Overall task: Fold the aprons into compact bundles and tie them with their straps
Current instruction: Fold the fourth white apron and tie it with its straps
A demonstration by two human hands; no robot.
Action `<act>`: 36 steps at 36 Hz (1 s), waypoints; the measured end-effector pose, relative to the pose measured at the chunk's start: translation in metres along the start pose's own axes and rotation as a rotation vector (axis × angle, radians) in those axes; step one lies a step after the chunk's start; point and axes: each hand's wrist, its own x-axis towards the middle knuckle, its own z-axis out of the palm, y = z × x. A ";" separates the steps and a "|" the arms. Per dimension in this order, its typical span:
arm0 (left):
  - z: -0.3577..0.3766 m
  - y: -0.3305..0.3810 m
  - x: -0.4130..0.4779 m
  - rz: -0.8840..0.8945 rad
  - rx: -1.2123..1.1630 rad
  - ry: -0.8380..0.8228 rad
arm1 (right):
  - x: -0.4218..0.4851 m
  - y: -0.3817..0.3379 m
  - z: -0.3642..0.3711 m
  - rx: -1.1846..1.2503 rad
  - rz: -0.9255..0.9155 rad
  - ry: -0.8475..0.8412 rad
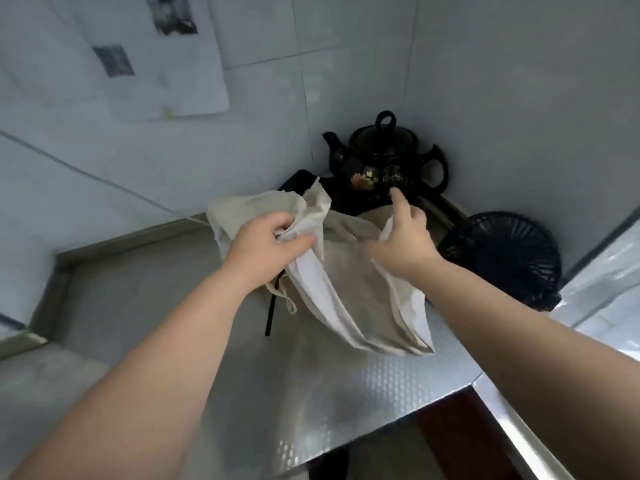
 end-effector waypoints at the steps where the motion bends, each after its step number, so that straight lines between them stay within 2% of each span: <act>1: -0.003 0.002 -0.010 -0.003 -0.011 -0.022 | -0.007 -0.002 0.001 -0.064 -0.063 -0.008; 8: -0.036 0.019 -0.116 0.010 0.052 -0.035 | -0.077 -0.030 0.011 -0.221 -0.456 -0.226; 11: -0.060 0.021 -0.149 0.007 0.073 0.021 | -0.093 -0.046 0.025 -0.352 -0.584 -0.189; 14: -0.083 0.014 -0.177 -0.111 0.041 0.175 | -0.105 -0.057 0.034 -0.409 -0.667 -0.147; 18: -0.104 -0.001 -0.212 -0.250 0.082 0.427 | -0.119 -0.067 0.038 -0.356 -0.637 -0.308; 20: -0.111 -0.009 -0.223 -0.324 0.213 0.482 | -0.123 -0.072 0.039 -0.306 -0.645 -0.313; 23: -0.118 -0.020 -0.238 -0.424 0.391 0.410 | -0.137 -0.088 0.043 -0.141 -0.697 -0.295; 25: -0.120 -0.019 -0.245 -0.336 0.406 0.327 | -0.155 -0.108 0.047 -0.003 -0.740 -0.374; 27: -0.118 -0.008 -0.247 -0.189 0.268 0.246 | -0.174 -0.126 0.052 0.075 -0.788 -0.447; 29: -0.115 0.001 -0.245 -0.100 0.133 0.194 | -0.185 -0.137 0.059 0.124 -0.816 -0.438; 30: -0.115 0.004 -0.246 -0.078 0.156 0.182 | -0.188 -0.140 0.062 0.132 -0.809 -0.405; 32: -0.121 0.003 -0.249 -0.043 0.243 0.224 | -0.192 -0.138 0.065 0.099 -0.752 -0.349; 33: -0.124 0.000 -0.251 -0.039 0.215 0.269 | -0.192 -0.133 0.064 0.061 -0.714 -0.360; 36: -0.149 -0.004 -0.263 -0.071 -0.141 0.422 | -0.197 -0.116 0.067 -0.076 -0.559 -0.497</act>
